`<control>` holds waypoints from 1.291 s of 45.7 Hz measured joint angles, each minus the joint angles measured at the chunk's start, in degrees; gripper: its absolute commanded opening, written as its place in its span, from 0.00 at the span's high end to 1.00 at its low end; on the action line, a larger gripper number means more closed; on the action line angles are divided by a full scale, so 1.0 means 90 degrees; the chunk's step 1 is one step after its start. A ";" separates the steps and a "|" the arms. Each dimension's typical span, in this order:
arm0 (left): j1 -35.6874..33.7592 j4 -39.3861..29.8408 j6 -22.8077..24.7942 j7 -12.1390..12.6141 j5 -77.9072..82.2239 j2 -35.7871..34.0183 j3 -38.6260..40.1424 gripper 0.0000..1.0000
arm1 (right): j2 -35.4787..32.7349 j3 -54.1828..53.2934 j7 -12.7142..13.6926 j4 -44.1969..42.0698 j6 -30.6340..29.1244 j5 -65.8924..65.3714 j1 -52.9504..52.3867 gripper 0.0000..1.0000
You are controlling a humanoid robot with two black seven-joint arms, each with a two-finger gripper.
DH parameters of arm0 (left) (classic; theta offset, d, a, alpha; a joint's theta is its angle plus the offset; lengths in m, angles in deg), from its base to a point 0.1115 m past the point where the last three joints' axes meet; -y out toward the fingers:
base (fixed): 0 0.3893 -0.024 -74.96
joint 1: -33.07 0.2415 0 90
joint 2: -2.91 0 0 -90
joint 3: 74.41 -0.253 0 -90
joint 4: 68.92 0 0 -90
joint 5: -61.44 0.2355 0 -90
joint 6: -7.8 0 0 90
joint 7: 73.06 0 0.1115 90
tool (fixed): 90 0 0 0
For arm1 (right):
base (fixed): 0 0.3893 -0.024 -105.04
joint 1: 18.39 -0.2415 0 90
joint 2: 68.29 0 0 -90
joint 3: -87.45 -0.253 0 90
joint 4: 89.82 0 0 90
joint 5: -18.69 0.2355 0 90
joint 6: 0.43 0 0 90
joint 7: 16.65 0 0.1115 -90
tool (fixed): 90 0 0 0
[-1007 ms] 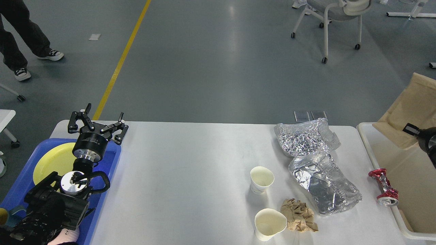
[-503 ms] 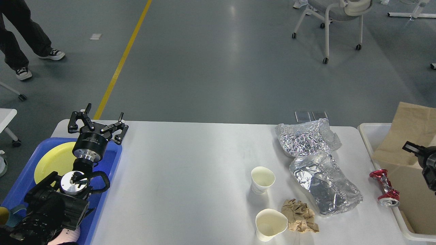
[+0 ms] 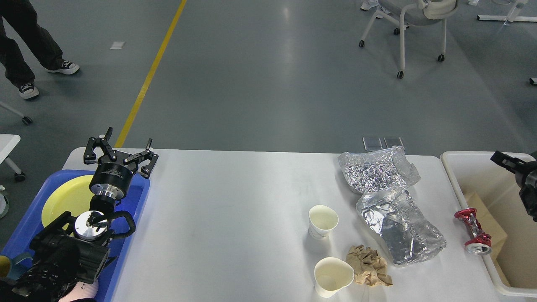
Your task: Tidy desktop
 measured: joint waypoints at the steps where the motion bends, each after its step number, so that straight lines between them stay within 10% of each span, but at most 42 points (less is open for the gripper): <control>1: 0.0000 0.0000 0.0000 0.0000 0.0000 0.0000 0.0000 0.00 | 0.0010 -0.0002 -0.0008 0.0003 0.0002 0.0000 -0.0082 0.00; 14: 0.0000 0.0000 0.0000 0.0000 -0.0005 -0.0001 0.0000 0.00 | 0.0471 -0.0082 -0.0048 0.1216 -0.0080 -0.0005 -0.2047 0.00; 41: 0.0000 0.0000 0.0000 0.0000 0.0002 0.0000 0.0000 0.00 | 0.0850 -0.0174 -0.0015 0.8665 -0.0600 -0.0144 -0.7058 0.00; 59: 0.0000 0.0000 0.0000 0.0000 -0.0003 0.0000 0.0000 0.00 | 0.1260 -0.0378 -0.0013 0.9294 -0.0901 -0.0250 -0.7267 0.00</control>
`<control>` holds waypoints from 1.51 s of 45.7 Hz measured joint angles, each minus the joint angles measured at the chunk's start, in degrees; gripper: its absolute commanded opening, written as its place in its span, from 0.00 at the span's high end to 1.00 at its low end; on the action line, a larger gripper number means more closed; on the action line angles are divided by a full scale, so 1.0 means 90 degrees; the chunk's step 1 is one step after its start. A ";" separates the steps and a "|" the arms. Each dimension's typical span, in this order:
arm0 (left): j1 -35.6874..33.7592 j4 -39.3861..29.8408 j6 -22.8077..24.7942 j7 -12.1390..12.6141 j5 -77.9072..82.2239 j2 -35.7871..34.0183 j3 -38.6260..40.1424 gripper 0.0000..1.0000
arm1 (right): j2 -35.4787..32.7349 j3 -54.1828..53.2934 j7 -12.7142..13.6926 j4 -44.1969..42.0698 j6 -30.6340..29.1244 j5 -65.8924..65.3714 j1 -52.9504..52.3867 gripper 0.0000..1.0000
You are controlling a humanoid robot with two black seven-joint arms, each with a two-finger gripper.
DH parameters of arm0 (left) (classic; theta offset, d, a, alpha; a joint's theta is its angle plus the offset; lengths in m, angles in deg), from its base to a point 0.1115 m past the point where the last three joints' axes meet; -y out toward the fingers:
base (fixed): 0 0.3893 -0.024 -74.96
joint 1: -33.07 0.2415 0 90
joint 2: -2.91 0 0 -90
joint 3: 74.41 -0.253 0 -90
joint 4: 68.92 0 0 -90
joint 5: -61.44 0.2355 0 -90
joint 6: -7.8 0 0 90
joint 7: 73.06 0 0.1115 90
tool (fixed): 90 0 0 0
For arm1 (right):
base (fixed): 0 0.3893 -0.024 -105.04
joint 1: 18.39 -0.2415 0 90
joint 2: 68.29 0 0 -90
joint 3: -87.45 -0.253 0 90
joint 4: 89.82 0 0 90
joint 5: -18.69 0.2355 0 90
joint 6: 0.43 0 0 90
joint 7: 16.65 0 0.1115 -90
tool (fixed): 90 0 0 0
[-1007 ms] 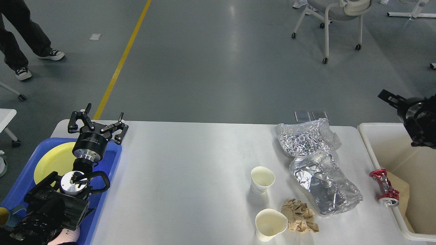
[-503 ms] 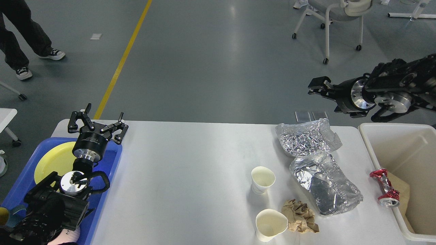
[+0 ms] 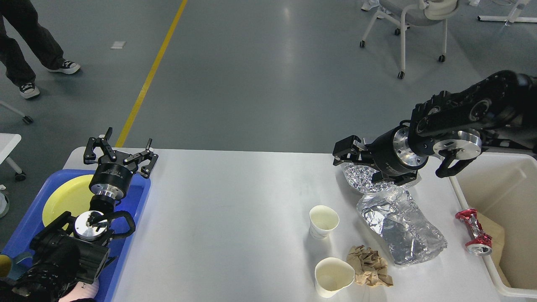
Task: Tidy desktop
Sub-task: 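Raise the right gripper and move it over the foil bag, then grasp the crumpled foil bag's edge nearest the bin with the right gripper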
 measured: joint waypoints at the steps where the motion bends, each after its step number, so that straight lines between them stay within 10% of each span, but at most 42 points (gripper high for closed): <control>1: 0.0000 0.0000 0.0000 0.0000 0.0000 0.0000 0.0000 0.00 | -0.0006 -0.0013 0.0001 -0.0005 0.0000 0.0022 0.0050 0.00; 69: 0.0000 0.0000 0.0000 0.0000 0.0003 0.0000 0.0000 0.00 | -0.1353 -0.0219 0.0259 -0.1748 0.1419 0.1085 0.4464 0.07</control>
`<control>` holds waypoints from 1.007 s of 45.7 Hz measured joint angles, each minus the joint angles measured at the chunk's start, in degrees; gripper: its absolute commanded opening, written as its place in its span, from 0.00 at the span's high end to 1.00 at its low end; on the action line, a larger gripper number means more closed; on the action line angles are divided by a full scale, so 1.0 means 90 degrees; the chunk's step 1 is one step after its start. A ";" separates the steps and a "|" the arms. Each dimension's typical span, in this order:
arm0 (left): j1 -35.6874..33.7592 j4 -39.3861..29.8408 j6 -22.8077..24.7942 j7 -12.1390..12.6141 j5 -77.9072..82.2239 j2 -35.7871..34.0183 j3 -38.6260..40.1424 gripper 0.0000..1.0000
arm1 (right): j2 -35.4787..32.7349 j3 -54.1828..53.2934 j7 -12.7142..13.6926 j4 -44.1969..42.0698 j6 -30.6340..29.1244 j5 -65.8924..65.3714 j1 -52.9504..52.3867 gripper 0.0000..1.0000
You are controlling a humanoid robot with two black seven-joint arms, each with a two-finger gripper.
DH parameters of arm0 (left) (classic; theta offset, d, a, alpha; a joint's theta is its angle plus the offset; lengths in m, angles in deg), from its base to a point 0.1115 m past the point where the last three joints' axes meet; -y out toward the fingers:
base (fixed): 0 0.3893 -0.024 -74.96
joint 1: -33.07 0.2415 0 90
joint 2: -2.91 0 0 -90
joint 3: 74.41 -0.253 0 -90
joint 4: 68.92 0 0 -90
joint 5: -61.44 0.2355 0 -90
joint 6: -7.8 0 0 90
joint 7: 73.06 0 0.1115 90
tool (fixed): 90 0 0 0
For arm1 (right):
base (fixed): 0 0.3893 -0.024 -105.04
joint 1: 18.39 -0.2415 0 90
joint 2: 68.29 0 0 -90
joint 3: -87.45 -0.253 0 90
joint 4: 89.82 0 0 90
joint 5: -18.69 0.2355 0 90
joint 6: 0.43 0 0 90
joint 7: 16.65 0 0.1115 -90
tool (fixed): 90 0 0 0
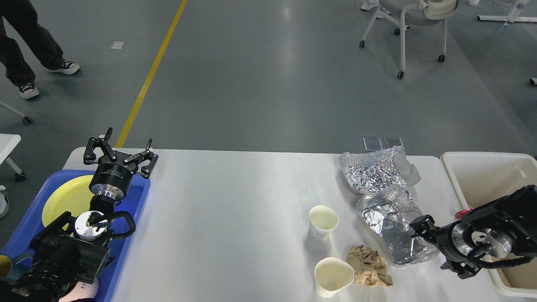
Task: Tidy desktop
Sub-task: 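Grasp the crumpled foil bag's edge nearest the bin with the right gripper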
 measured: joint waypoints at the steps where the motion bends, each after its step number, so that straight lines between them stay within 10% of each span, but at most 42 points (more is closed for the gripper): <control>1: 0.0000 0.0000 0.0000 0.0000 0.0000 0.0000 0.0000 0.00 | -0.0002 -0.0043 -0.0001 -0.0046 0.0026 0.0000 0.0064 0.13; 8: 0.0000 0.0000 0.0000 0.0000 -0.0004 0.0000 0.0000 0.00 | -0.0002 -0.0234 -0.0025 -0.0308 0.0108 -0.0003 0.0407 0.43; 14: 0.0000 0.0000 0.0000 0.0000 -0.0004 0.0000 0.0000 0.00 | 0.0021 -0.0265 -0.0030 -0.0469 0.0135 -0.0008 0.0613 1.00; 46: 0.0000 0.0000 0.0000 0.0000 -0.0003 0.0000 0.0000 0.00 | -0.0084 -0.0190 -0.0048 -0.0448 0.0290 -0.0080 0.0582 1.00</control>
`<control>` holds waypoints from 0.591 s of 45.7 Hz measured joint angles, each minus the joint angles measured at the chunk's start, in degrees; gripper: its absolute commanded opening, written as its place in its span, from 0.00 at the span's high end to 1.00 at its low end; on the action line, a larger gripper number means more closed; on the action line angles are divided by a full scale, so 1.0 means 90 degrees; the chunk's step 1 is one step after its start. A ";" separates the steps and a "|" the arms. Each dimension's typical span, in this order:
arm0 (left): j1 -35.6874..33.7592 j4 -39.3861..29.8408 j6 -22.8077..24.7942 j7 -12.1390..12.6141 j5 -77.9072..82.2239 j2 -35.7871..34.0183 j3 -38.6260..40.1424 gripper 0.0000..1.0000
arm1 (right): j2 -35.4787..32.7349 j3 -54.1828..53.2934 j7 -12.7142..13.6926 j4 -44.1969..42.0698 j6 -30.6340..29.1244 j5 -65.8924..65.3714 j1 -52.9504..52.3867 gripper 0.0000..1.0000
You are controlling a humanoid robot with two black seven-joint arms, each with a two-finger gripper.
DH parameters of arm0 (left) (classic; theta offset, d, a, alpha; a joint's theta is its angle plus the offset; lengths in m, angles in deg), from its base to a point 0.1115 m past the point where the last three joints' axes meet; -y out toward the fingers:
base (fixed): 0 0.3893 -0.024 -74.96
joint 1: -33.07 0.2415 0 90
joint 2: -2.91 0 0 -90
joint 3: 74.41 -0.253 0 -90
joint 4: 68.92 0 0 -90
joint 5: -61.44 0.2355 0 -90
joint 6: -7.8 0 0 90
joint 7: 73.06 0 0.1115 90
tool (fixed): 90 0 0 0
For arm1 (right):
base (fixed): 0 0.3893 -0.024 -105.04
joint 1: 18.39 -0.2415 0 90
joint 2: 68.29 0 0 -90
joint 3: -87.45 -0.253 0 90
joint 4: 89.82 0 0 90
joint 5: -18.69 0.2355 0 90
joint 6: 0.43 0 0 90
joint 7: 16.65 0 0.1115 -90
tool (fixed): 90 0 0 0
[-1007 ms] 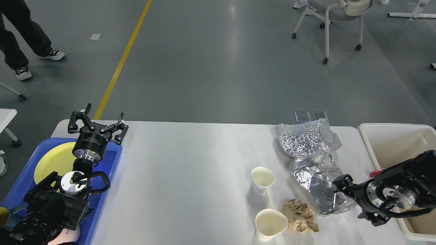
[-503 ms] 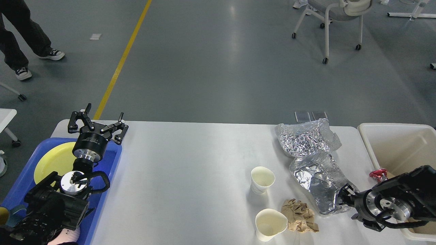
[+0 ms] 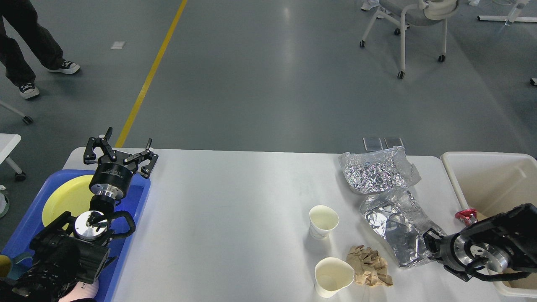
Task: Tidy desktop
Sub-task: 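Grasp the crumpled foil bag's edge nearest the bin with the right gripper, then lift the foil bag and carry it over the white bin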
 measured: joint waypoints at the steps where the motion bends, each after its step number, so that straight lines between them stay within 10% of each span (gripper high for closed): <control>1: 0.0000 0.0000 0.0000 0.0000 0.0000 0.0000 0.0000 0.00 | -0.0037 0.0004 0.0005 0.0012 -0.0017 -0.0012 -0.0022 1.00; 16: 0.0000 0.0000 0.0000 0.0000 0.0005 0.0000 0.0000 0.00 | -0.1035 0.0499 0.0046 0.0535 -0.0708 -0.0764 -0.1367 1.00; 27: 0.0000 0.0000 0.0000 0.0000 -0.0001 0.0000 0.0000 0.00 | -0.1486 0.1132 0.0057 0.0675 -0.2528 -0.2131 -0.4026 1.00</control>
